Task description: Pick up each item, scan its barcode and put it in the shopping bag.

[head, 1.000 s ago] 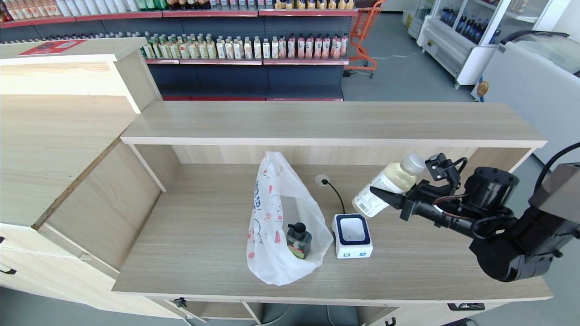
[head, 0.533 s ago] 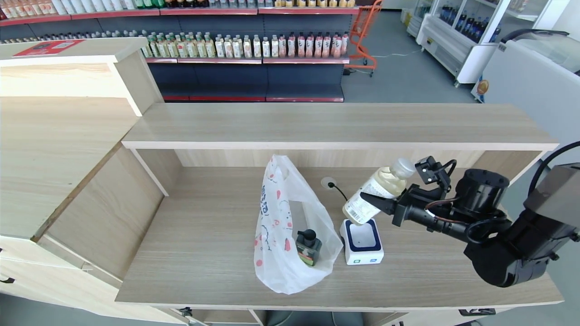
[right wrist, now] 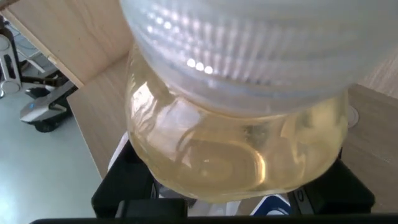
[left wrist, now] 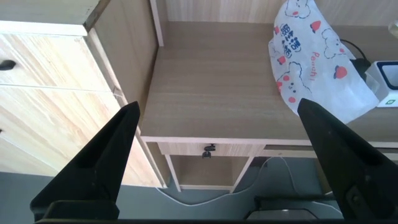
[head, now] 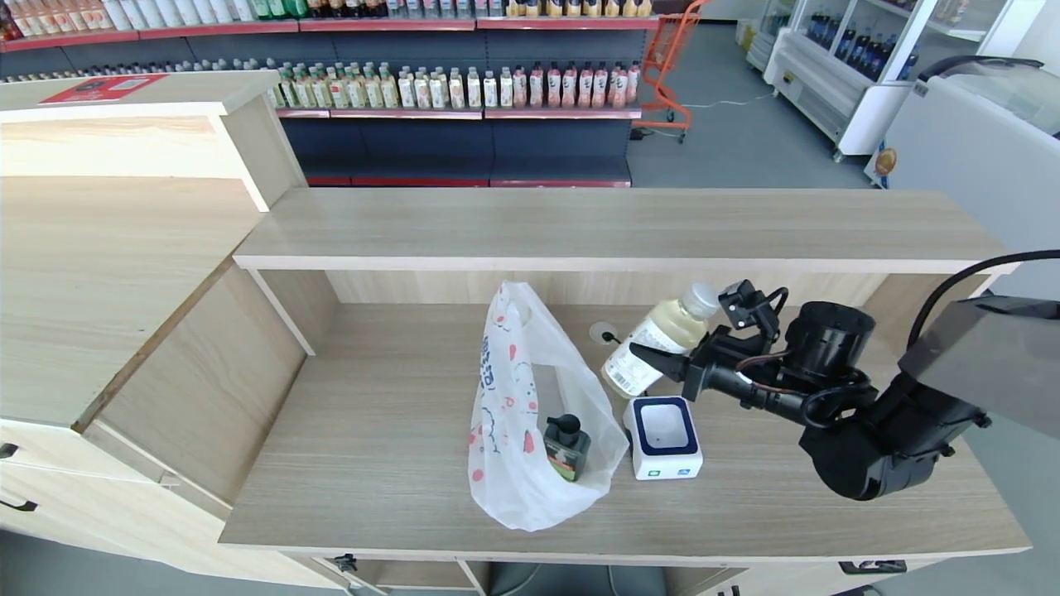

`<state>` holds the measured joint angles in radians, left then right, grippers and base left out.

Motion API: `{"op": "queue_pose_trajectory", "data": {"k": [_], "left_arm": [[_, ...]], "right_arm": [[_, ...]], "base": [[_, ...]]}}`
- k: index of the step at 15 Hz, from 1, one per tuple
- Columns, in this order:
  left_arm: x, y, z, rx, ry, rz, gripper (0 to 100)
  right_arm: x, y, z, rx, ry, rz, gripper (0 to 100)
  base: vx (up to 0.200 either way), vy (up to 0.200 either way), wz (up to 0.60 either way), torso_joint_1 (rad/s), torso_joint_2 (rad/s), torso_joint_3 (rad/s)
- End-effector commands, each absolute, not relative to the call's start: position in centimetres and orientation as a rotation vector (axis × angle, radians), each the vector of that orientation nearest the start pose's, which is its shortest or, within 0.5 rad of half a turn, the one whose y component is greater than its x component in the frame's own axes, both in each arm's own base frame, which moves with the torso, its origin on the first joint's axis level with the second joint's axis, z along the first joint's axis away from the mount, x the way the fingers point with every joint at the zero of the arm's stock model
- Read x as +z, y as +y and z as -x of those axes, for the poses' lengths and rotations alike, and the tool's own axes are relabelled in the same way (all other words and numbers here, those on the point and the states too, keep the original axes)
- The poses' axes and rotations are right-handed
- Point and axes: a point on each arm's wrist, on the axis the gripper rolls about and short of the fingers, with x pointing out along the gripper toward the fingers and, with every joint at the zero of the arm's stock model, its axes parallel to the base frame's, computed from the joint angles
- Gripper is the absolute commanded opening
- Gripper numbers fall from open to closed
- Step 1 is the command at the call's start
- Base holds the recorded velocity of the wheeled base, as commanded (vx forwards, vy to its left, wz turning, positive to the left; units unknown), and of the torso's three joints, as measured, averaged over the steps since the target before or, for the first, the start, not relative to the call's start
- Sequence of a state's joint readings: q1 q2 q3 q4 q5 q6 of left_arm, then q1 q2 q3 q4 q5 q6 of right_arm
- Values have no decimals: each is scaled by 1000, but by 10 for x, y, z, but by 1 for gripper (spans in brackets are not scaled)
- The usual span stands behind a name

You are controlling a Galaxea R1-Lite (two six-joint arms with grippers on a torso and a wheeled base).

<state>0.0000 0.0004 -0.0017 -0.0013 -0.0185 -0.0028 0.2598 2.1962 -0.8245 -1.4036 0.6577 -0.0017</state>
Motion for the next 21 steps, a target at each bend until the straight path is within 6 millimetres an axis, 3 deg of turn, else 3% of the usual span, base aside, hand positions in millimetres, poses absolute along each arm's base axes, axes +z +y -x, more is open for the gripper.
{"op": "queue_pose_trajectory", "data": {"k": [1, 7, 12, 16, 21], "left_arm": [[76, 0, 23, -18, -3, 3, 100], [76, 0, 23, -18, -3, 3, 100], [76, 0, 23, -18, -3, 3, 100], [76, 0, 23, -18, -3, 3, 100], [76, 0, 23, -18, -3, 3, 100]], "right_arm": [[75, 117, -376, 927, 8, 1, 0], [46, 141, -403, 961, 129, -18, 0], [28, 174, -431, 1014, 48, 54, 0], [4, 183, -445, 1027, 8, 172, 0], [-10, 199, -453, 1050, -36, 212, 0]], "base": [[0, 0, 0, 0, 0, 0], [0, 0, 0, 0, 0, 0], [0, 0, 0, 0, 0, 0], [0, 0, 0, 0, 0, 0], [0, 0, 0, 0, 0, 0]]}}
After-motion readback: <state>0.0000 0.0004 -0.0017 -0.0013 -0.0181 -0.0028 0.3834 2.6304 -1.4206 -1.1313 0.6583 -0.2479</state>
